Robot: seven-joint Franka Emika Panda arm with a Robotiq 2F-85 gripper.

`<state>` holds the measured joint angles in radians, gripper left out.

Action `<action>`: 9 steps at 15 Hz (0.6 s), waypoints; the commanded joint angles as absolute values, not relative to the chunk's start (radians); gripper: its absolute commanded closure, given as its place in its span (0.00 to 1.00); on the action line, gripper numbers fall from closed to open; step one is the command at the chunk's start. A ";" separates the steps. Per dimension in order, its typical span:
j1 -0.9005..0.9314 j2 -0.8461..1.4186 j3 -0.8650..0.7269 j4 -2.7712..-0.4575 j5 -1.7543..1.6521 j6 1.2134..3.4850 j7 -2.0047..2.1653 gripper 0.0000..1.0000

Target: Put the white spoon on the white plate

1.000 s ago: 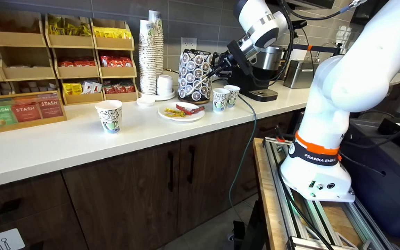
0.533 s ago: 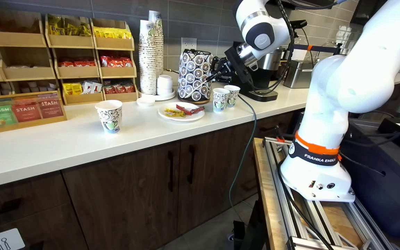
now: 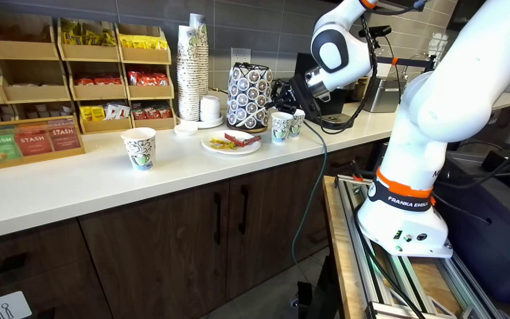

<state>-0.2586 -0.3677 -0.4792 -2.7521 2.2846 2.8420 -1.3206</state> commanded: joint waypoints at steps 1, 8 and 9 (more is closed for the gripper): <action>-0.292 -0.245 -0.452 -2.754 2.457 2.722 -1.492 0.99; -0.377 -0.107 -0.339 -2.750 2.507 2.585 -1.550 0.69; -0.382 -0.098 -0.334 -2.747 2.507 2.583 -1.551 0.64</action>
